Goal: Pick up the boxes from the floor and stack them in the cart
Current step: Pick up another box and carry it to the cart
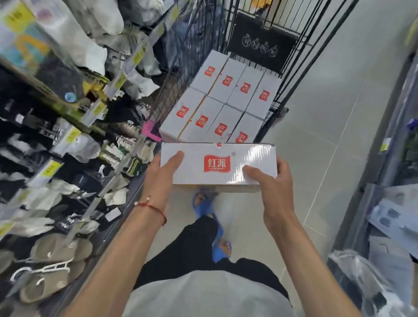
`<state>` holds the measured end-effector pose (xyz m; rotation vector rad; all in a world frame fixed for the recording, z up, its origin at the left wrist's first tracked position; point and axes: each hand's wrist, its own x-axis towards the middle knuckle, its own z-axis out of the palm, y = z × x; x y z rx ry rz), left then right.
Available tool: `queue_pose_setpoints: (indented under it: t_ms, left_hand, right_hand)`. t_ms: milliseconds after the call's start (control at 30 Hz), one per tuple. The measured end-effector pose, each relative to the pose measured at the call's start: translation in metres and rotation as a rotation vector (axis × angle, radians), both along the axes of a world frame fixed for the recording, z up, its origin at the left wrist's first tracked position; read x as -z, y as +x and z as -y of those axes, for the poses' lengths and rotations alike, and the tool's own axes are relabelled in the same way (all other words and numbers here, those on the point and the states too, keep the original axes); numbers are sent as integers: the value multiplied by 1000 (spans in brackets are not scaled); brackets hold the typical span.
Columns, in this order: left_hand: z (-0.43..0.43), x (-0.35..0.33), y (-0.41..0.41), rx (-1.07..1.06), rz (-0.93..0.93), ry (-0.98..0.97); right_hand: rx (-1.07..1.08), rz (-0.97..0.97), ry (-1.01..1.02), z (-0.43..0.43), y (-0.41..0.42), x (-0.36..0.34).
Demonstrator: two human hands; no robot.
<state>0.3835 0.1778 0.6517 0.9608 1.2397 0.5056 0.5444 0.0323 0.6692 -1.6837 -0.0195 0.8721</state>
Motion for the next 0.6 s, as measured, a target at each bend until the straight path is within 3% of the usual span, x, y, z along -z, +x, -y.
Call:
queue_pose_setpoints:
  t_ms: [433,600]
  left_hand:
    - [-122,18,120,-149,-16,-57]
    - [-157,27,164,-229,-102,-57]
  right_hand:
    - [-186,34,-55,-153,143,15]
    - [-327,36,-45,-207,202,28]
